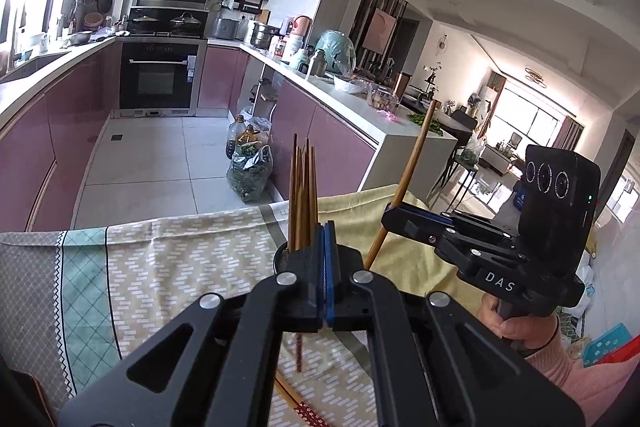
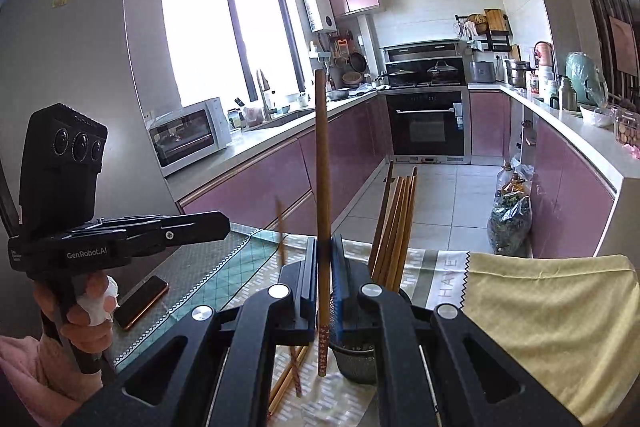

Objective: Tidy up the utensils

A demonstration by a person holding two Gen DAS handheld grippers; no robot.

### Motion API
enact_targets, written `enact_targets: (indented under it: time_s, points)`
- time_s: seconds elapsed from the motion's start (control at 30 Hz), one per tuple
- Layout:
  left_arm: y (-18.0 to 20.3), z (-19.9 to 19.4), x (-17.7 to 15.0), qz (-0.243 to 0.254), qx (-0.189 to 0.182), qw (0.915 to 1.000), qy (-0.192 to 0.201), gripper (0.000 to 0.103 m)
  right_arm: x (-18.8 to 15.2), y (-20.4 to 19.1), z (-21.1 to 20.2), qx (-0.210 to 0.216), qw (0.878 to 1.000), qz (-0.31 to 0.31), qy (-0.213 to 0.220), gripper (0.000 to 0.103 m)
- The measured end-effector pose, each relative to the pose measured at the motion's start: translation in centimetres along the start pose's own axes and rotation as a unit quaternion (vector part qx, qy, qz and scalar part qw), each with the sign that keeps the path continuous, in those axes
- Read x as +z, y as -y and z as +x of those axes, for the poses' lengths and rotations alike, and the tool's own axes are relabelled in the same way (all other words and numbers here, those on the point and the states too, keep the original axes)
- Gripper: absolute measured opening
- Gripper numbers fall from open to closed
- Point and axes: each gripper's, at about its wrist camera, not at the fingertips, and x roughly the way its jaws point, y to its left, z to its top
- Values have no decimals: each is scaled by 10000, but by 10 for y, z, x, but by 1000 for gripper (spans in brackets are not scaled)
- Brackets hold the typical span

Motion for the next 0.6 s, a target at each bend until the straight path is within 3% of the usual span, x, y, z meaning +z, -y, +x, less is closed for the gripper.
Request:
enact_targets:
  time_s: [0.23,0.43,0.6]
  points:
    - [-11,25,-14,-67,102,9993,-350,1,-8,4,8,51,9999,81,-127,6]
    - [-49,56,-42,-278,616,9944,-810,1,-15,10,7,26,9997,160,-179,6]
    - [-76,92,-63,-236,1183,9850,-1235,7,-12,14,4,-5,9997,184,-134,6]
